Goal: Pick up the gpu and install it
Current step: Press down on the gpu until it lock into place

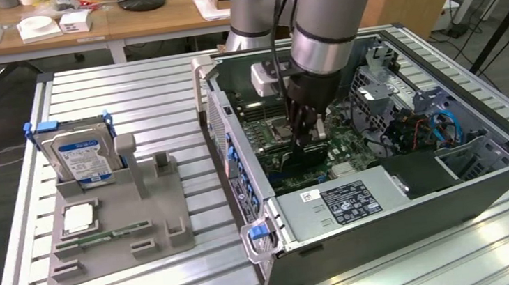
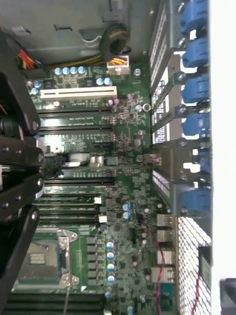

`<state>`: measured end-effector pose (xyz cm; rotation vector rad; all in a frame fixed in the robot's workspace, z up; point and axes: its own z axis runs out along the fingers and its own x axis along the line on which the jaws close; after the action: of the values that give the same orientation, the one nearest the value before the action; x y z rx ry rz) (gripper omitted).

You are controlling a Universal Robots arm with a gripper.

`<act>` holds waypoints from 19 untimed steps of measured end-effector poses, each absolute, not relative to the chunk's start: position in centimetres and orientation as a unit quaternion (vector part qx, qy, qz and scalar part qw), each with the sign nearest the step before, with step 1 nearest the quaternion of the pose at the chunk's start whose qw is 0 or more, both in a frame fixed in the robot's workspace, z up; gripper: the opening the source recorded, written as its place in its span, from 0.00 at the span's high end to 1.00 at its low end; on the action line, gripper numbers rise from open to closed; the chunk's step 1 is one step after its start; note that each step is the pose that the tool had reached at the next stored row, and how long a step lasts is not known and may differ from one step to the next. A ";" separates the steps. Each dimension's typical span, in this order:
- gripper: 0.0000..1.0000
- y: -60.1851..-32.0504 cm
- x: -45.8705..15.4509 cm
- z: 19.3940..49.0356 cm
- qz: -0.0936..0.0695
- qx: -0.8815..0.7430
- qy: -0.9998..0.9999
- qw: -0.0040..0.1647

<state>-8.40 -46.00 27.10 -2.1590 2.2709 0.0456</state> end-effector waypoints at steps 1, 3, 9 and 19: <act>0.89 -46.0 -8.4 27.6 0.014 -0.689 0.725 0.003; 0.89 -46.0 -8.4 28.5 0.015 -0.689 0.725 0.004; 0.89 -46.0 -9.3 29.9 0.015 -0.689 0.725 0.004; 0.89 -46.0 -12.1 30.1 0.015 -0.689 0.725 0.004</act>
<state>-12.08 -46.02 30.13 -2.1583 2.2707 0.0476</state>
